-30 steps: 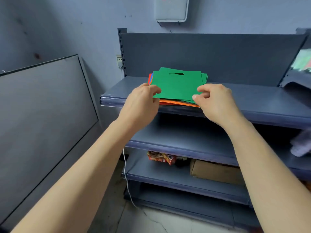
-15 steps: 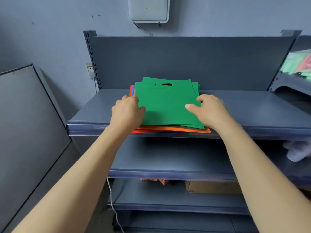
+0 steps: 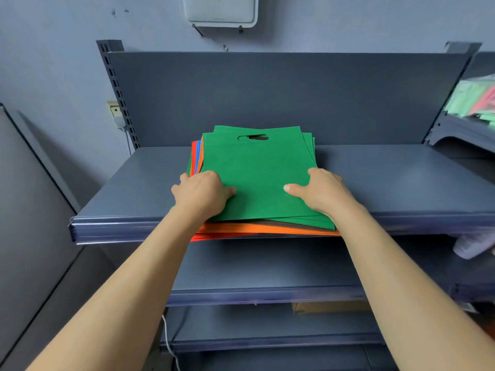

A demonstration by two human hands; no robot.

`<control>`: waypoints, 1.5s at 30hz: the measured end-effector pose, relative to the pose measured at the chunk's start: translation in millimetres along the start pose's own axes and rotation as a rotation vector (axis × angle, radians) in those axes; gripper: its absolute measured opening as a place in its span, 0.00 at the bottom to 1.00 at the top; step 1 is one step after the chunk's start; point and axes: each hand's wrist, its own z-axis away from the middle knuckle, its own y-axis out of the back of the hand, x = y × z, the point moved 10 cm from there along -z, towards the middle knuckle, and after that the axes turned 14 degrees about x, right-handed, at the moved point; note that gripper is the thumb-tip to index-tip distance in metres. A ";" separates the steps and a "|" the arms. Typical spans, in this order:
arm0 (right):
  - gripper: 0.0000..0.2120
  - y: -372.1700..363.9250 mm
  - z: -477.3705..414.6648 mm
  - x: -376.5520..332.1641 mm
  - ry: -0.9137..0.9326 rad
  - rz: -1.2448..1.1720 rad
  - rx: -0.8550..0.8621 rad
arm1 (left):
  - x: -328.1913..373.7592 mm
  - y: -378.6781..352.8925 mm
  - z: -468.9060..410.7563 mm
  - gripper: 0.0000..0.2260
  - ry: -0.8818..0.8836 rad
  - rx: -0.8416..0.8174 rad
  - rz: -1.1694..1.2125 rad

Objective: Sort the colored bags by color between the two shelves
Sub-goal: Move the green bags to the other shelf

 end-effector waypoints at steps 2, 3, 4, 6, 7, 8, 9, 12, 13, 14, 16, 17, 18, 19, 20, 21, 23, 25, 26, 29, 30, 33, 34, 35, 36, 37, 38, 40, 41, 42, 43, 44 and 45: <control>0.34 -5.4 -3.4 2.9 -0.013 -0.026 -0.008 | -0.8 -2.7 -1.4 0.22 0.035 -0.011 0.037; 0.36 -8.6 -5.2 4.9 -0.023 -0.039 -0.014 | -0.8 -4.0 -2.9 0.21 0.051 -0.009 0.069; 0.38 -11.8 -6.4 6.9 -0.033 -0.051 -0.020 | -0.8 -4.9 -4.9 0.20 0.064 0.003 0.105; 0.41 -17.0 -8.7 10.0 -0.046 -0.073 -0.019 | -2.0 -5.4 -7.2 0.17 0.090 0.046 0.165; 0.42 -18.5 -9.6 10.9 -0.049 -0.084 -0.013 | -2.8 -5.5 -7.1 0.17 0.096 0.065 0.186; 0.42 -19.4 -10.3 11.5 -0.048 -0.092 -0.006 | -3.4 -5.8 -6.7 0.16 0.098 0.081 0.204; 0.42 -19.9 -10.8 11.7 -0.045 -0.096 -0.002 | -4.0 -5.6 -5.5 0.17 0.100 0.097 0.215; 0.42 -20.2 -12.3 11.6 -0.038 -0.105 0.005 | -4.1 -5.8 -2.1 0.19 0.085 0.125 0.113; 0.42 -20.4 -12.6 11.6 -0.038 -0.110 0.006 | -3.6 -7.7 -1.6 0.19 0.075 0.119 0.058; 0.42 -20.7 -12.8 11.8 -0.038 -0.115 0.008 | -3.2 -10.0 -1.3 0.20 0.067 0.105 0.012; 0.41 -21.1 -12.6 11.9 -0.036 -0.115 0.008 | -2.6 -13.7 -1.6 0.20 0.056 0.074 -0.042; 0.41 -21.3 -12.2 12.1 -0.035 -0.113 0.009 | -2.1 -14.2 -2.0 0.20 0.048 0.065 -0.053; 0.41 -21.3 -12.1 12.2 -0.033 -0.112 0.011 | -1.6 -14.1 -3.0 0.19 0.038 0.060 -0.060; 0.40 -21.2 -11.9 11.9 -0.030 -0.108 0.011 | -1.3 -14.0 -3.7 0.18 0.026 0.058 -0.062; 0.40 -21.4 -11.6 11.7 -0.028 -0.104 0.010 | -0.8 -13.7 -3.6 0.18 0.014 0.057 -0.063; 0.40 -21.3 -11.4 11.2 -0.026 -0.103 0.009 | -0.3 -13.1 -3.5 0.17 0.004 0.056 -0.062; 0.39 -21.6 -11.6 10.1 -0.027 -0.104 0.003 | 0.9 -10.6 -3.6 0.16 -0.006 0.056 -0.055; 0.39 -22.0 -11.6 10.0 -0.030 -0.101 -0.001 | 4.1 -7.9 -3.3 0.12 -0.015 0.054 -0.037; 0.39 -22.4 -11.7 10.3 -0.032 -0.100 -0.003 | 6.8 -6.4 -3.0 0.11 -0.021 0.056 -0.022; 0.39 -22.6 -12.4 10.9 -0.037 -0.106 -0.002 | 13.0 -5.6 -3.3 0.10 -0.039 0.081 0.039; 0.39 -22.7 -12.5 11.1 -0.038 -0.109 -0.002 | 14.5 -8.0 -2.9 0.12 -0.047 0.076 0.066; 0.38 -22.6 -13.0 11.6 -0.044 -0.118 -0.004 | 17.6 -22.7 -1.1 0.22 -0.058 -0.022 0.088; 0.38 -22.4 -13.0 11.7 -0.045 -0.117 -0.003 | 16.7 -26.8 -0.2 0.24 -0.044 -0.064 0.055; 0.38 -22.1 -12.8 11.7 -0.045 -0.117 -0.002 | 15.4 -29.4 0.6 0.25 -0.033 -0.092 0.016; 0.38 -21.9 -12.2 11.6 -0.046 -0.117 -0.001 | 14.4 -30.4 0.5 0.25 -0.028 -0.101 -0.012; 0.38 -21.6 -11.8 11.5 -0.045 -0.119 0.002 | 14.0 -30.8 -0.5 0.25 -0.029 -0.095 -0.024; 0.38 -21.2 -11.5 11.4 -0.044 -0.118 0.006 | 14.3 -30.2 -1.9 0.24 -0.037 -0.086 -0.023; 0.37 -20.4 -11.3 10.9 -0.039 -0.109 0.011 | 15.7 -27.4 -4.0 0.25 -0.064 -0.067 0.003; 0.37 -20.2 -11.2 10.6 -0.037 -0.105 0.011 | 16.6 -25.4 -4.6 0.25 -0.078 -0.057 0.017; 0.37 -19.9 -11.0 10.0 -0.035 -0.101 0.011 | 17.6 -22.9 -4.7 0.24 -0.086 -0.048 0.026; 0.36 -19.5 -11.0 9.6 -0.034 -0.099 0.011 | 18.9 -20.5 -4.1 0.24 -0.091 -0.041 0.032; 0.36 -19.4 -11.1 9.3 -0.032 -0.096 0.011 | 20.6 -17.8 -3.3 0.24 -0.096 -0.032 0.039; 0.36 -19.3 -11.4 9.0 -0.031 -0.091 0.012 | 22.7 -15.4 -2.4 0.23 -0.100 -0.021 0.047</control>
